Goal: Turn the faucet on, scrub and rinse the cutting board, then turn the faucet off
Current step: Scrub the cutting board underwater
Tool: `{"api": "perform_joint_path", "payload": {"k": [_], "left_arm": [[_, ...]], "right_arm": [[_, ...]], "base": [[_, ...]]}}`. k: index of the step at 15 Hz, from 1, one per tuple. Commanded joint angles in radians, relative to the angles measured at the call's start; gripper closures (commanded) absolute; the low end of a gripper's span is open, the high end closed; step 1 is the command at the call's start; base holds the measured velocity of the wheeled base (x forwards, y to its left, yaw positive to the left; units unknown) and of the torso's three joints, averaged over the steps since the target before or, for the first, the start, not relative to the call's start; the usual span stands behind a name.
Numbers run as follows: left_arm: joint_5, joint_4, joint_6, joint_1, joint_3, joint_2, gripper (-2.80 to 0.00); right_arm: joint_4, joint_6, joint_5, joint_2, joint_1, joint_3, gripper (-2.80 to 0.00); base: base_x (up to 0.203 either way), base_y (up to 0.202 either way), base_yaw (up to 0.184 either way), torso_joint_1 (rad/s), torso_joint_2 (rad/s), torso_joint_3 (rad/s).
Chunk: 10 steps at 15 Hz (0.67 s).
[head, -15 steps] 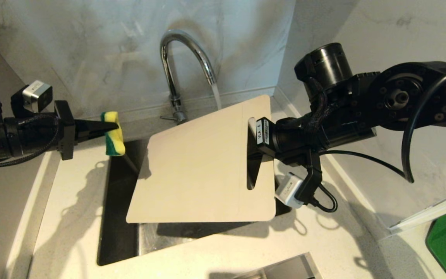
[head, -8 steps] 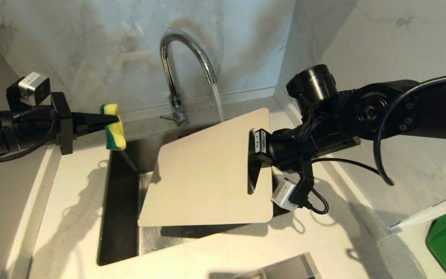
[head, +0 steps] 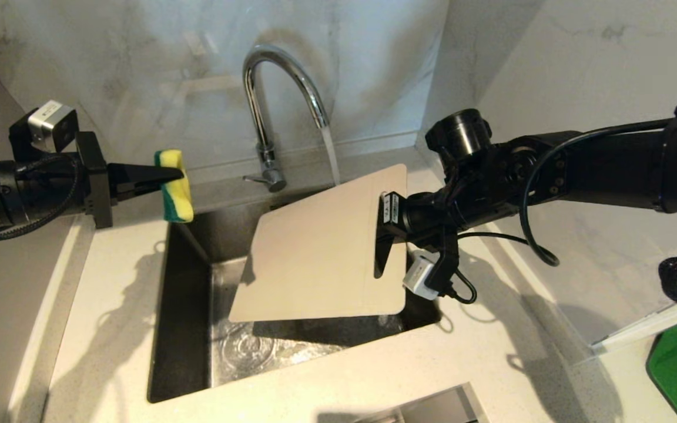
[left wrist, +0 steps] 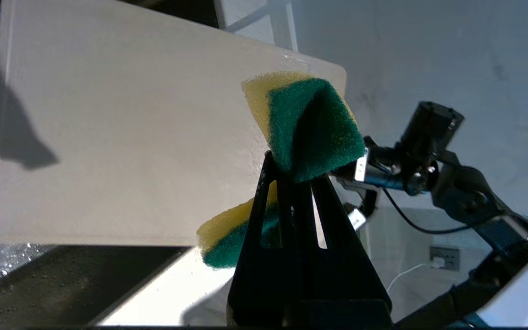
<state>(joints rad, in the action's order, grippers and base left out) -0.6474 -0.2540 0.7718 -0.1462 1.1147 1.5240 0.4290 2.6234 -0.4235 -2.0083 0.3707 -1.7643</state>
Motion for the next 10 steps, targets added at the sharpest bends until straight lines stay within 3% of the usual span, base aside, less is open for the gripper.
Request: {"api": "perform_joint_path", "payload": {"k": [1,10], "left_arm": [[-0.004,-0.002,0.004,-0.001,-0.001,0.001,0.0],[-0.004,-0.002,0.004,-0.003,-0.001,0.004,0.0]], "right_arm": [[0.002,0.016,-0.003,-0.045,-0.018,-0.029,0.0],[0.004,0.028,-0.009,-0.121,-0.07,-0.141,0.0]], "base": [[0.0,0.0,0.0,0.0,0.0,0.0],[0.0,0.0,0.0,0.0,0.0,0.0]]}}
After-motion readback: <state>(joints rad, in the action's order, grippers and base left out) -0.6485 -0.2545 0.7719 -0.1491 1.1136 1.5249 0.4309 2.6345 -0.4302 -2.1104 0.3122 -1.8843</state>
